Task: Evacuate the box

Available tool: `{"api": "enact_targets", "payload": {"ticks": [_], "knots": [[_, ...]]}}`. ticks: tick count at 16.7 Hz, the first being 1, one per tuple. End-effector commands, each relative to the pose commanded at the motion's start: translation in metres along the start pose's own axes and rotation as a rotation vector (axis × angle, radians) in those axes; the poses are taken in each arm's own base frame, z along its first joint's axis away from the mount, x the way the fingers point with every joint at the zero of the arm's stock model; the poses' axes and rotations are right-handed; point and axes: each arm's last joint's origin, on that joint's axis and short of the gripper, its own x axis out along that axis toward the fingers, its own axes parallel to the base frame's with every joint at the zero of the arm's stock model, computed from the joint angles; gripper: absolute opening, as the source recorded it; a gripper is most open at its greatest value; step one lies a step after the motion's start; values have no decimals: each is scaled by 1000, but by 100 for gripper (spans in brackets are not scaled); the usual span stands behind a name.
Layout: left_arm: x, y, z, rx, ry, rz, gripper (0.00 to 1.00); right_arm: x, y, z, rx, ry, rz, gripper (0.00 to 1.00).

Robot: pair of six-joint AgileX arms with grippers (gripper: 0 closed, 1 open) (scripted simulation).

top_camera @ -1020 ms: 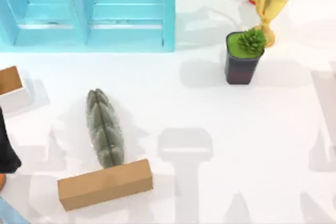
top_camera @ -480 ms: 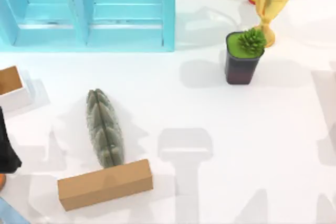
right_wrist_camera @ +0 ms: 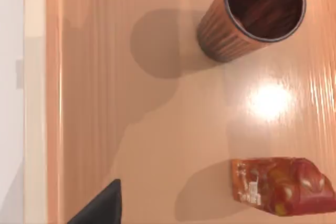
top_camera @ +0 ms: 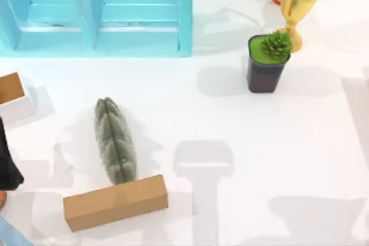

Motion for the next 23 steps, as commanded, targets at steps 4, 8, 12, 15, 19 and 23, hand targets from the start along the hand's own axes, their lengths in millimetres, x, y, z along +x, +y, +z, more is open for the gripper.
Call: {"api": "enact_targets", "payload": {"ticks": [4, 8, 12, 15, 19, 23], "knots": [[0, 0, 0, 0, 0, 0, 100, 34, -40, 32, -7, 315, 92, 100], [0, 0, 0, 0, 0, 0, 100, 60, -68, 44, -2, 488, 174, 100], [0, 0, 0, 0, 0, 0, 100, 66, -75, 45, 0, 524, 195, 100], [0, 0, 0, 0, 0, 0, 100, 66, -73, 45, -4, 522, 194, 100], [0, 0, 0, 0, 0, 0, 100, 77, -71, 37, 0, 523, 194, 100], [0, 0, 0, 0, 0, 0, 100, 110, -66, 19, 0, 524, 195, 100]]}}
